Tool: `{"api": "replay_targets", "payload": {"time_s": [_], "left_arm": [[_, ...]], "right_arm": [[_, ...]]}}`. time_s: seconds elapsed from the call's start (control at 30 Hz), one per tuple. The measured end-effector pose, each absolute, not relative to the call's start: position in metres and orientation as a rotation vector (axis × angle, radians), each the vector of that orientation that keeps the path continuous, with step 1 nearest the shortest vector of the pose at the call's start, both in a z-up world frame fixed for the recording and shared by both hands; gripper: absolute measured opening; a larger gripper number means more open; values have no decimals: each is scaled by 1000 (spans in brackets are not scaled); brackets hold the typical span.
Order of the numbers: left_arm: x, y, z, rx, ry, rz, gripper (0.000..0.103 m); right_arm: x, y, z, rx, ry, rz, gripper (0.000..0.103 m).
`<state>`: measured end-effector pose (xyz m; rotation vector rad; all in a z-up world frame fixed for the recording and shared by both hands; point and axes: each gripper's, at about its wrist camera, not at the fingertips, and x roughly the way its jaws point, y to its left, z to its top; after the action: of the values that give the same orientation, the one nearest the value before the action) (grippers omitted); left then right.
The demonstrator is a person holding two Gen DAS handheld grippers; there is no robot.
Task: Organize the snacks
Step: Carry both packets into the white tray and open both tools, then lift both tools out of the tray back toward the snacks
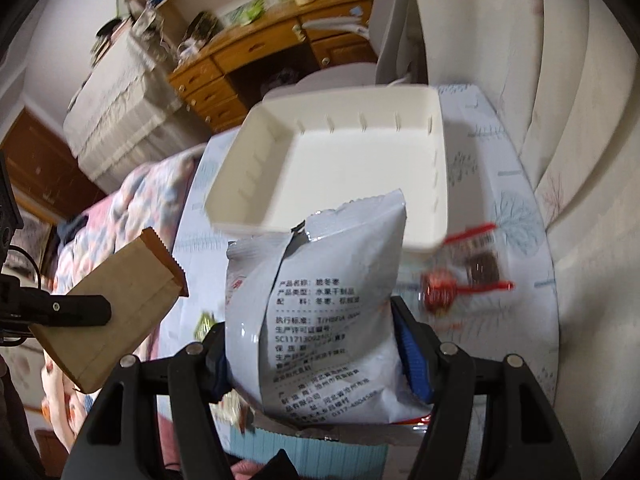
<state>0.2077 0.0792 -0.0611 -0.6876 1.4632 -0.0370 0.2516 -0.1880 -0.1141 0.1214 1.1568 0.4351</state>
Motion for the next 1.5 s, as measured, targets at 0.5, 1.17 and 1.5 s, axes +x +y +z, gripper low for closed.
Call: {"api": "replay_targets", "payload": {"time_s": [0.5, 1.17, 1.5], "left_arm": [[333, 73, -74, -523, 1297, -218, 12], [307, 55, -75, -367, 1284, -93, 40], [197, 43, -42, -401, 1200, -77, 41]], "right_arm": [[340, -179, -129, 320, 1152, 363, 68], [321, -210, -125, 473, 1198, 310, 91], [248, -231, -94, 472, 1184, 380, 91]]}}
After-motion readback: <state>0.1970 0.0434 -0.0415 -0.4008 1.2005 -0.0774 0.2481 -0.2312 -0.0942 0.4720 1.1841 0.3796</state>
